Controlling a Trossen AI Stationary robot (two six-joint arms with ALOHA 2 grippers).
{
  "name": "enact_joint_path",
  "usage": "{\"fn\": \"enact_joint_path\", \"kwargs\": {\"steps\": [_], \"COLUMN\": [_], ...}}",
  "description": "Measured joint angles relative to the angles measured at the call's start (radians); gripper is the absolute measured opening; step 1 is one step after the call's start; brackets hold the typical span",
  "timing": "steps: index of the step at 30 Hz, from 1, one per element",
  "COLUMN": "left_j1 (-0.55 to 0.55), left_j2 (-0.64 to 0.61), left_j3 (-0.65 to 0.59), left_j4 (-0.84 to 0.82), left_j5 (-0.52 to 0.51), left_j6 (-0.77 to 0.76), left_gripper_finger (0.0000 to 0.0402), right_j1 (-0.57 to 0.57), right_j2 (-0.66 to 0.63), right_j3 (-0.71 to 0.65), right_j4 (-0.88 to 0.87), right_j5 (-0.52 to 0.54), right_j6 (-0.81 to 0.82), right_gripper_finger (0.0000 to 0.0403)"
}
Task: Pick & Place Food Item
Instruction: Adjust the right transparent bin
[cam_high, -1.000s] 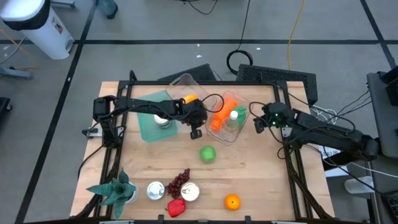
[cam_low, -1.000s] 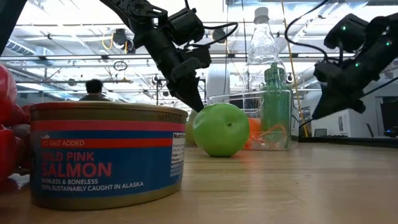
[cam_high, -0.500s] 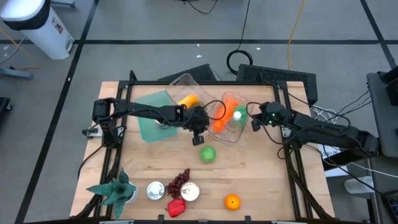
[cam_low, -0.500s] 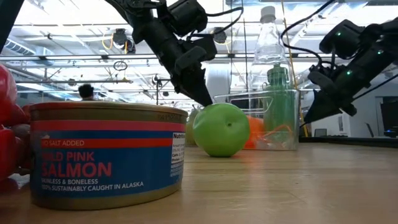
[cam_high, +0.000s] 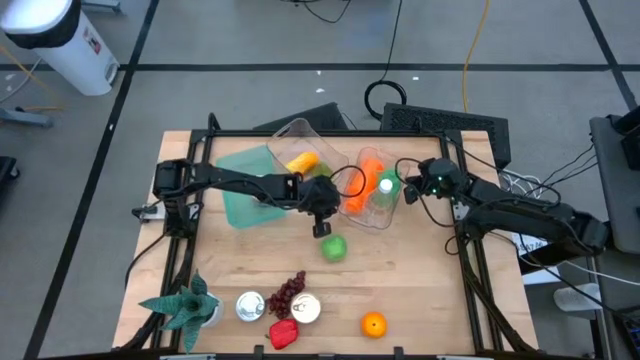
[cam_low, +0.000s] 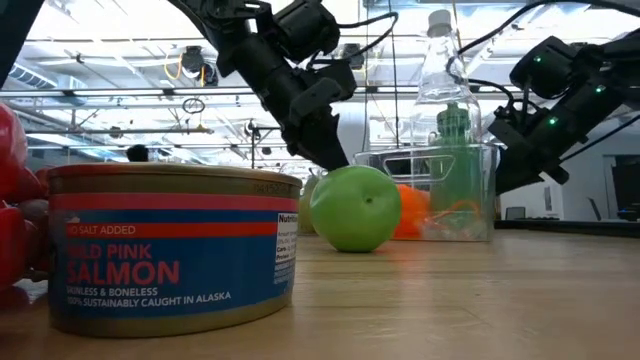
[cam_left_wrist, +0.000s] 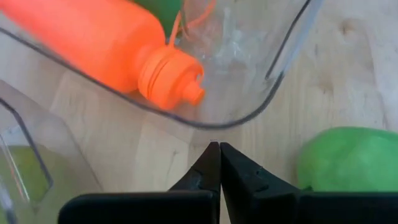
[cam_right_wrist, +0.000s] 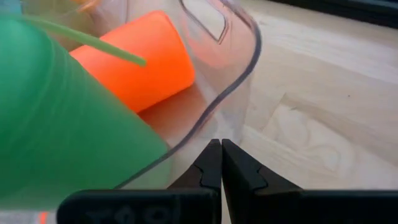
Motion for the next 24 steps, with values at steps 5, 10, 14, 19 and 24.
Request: {"fn": "enact_joint_path", "kwargs": {"steps": [5,10,14,19,24], "left_j1": [-0.012,-0.022,-0.022,-0.02,-0.019], "left_j2": [0.019,0.041,0.046,0.046,0.014], "left_j3": [-0.001,0.0,0.001,0.001,0.001], "left_j4": [0.037,0.088,0.11,0.108,0.005], "left_j5": [0.029,0.033,0.034,0.027,0.024], "left_j6": [-0.004,0.0,0.006,0.029,0.061], "left_gripper_finger": [0.0009,0.0006,0.001,0.0004,0.0015], "right_j1": [-0.025,-0.044,-0.054,-0.073,-0.051], "right_j2": [0.005,0.023,0.04,0.047,0.02], "right_j3": [0.0,0.0,0.0,0.0,0.0], "right_j4": [0.02,0.024,0.038,0.068,0.067], "right_j5": [-0.002,-0.001,0.0,0.0,-0.05], "right_j6": [-0.024,-0.049,-0.07,-0.089,-0.039], "right_gripper_finger": [0.0,0.0,0.0,0.0,0.0]}}
